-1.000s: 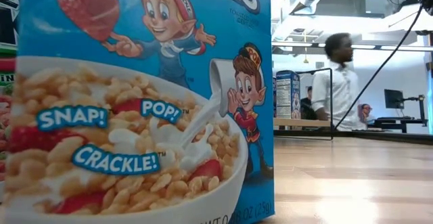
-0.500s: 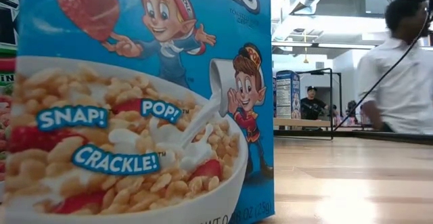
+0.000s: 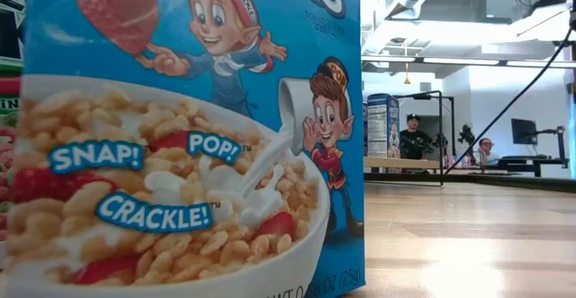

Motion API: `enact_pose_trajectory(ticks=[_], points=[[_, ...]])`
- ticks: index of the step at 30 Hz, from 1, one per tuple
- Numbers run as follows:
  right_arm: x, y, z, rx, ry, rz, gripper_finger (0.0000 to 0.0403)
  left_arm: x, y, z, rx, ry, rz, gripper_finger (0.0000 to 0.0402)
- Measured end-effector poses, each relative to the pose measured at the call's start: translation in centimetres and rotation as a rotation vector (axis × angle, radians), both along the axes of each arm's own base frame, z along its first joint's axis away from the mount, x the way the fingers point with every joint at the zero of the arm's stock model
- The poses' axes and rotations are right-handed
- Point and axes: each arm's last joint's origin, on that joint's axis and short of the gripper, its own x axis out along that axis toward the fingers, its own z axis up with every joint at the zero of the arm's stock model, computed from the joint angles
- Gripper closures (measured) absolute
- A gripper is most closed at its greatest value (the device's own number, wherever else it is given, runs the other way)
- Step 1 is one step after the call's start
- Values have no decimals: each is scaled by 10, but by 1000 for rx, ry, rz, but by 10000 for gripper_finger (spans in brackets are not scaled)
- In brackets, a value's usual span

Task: Stack cereal on shelf
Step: Put the right green cereal box on the shelf aligned with the green cereal box

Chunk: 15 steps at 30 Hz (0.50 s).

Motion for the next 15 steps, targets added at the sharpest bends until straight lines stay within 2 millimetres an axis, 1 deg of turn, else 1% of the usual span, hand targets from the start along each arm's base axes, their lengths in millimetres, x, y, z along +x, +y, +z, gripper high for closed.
enact_pose_trajectory(ticks=[4, 8, 11, 15], points=[[1, -4, 3, 9, -16, -8, 284, 0, 0, 0, -1, -1, 0, 109], [2, -11, 14, -18, -59, 23, 284, 0, 0, 0, -7, -12, 4, 109], [6, -19, 21, -92, -107, 33, 284, 1, 0, 2, -11, -29, 4, 109], [16, -29, 38, -229, -227, 73, 284, 1, 0, 2, -12, -33, 4, 109]])
